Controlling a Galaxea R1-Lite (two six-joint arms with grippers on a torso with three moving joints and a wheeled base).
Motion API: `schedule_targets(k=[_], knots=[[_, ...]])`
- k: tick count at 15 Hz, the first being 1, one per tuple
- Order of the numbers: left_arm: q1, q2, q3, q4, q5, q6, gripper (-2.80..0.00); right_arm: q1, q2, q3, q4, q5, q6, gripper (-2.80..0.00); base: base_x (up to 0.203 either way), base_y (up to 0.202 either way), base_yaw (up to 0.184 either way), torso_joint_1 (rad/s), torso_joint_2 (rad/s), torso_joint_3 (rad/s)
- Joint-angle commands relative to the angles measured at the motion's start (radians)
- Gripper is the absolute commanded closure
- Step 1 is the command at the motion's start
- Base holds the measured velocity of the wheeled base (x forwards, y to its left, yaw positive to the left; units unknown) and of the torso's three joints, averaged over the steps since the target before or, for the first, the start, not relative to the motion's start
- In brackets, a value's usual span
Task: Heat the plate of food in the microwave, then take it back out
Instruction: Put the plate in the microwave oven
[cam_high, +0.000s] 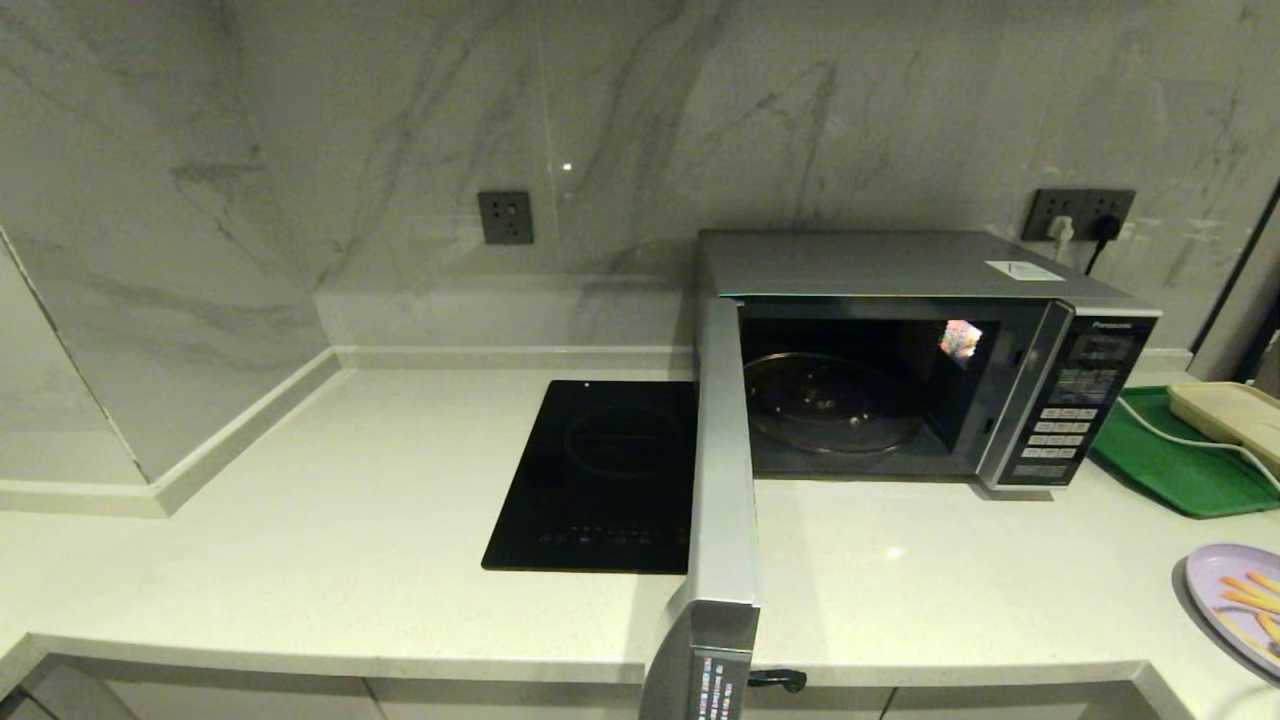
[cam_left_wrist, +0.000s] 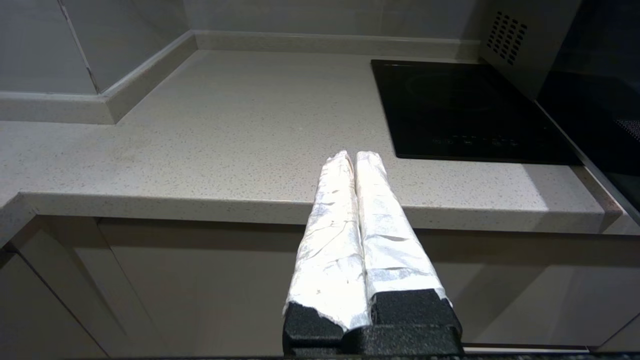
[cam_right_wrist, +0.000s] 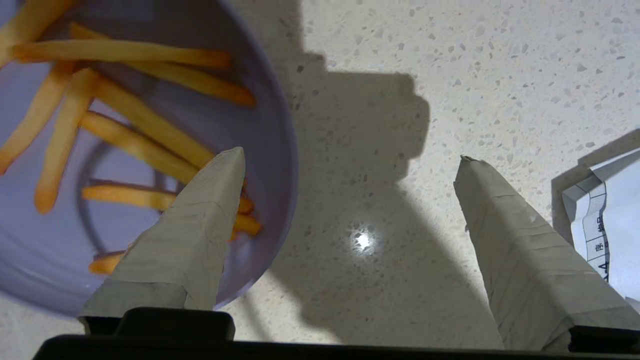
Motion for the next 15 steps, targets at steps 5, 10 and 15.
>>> schedule_targets(k=[5,10,15], knots=[[0.001,-0.002,0.0,0.0,0.0,-0.001,0.0,-0.009,0.029,0.037,-0.014,0.005,0.003,-2.8,0.0,0.0,0.0,0.0,0.0,0.0],[0.0,-0.002,0.0,0.0,0.0,-0.001,0.0,-0.007,0.058,0.081,-0.108,0.005,0.001,-2.8,0.0,0.0,0.0,0.0,0.0,0.0],[0.001,-0.001,0.0,0.0,0.0,-0.001,0.0,-0.006,0.078,0.078,-0.117,0.013,-0.001,-2.8,0.0,0.0,0.0,0.0,0.0,0.0]])
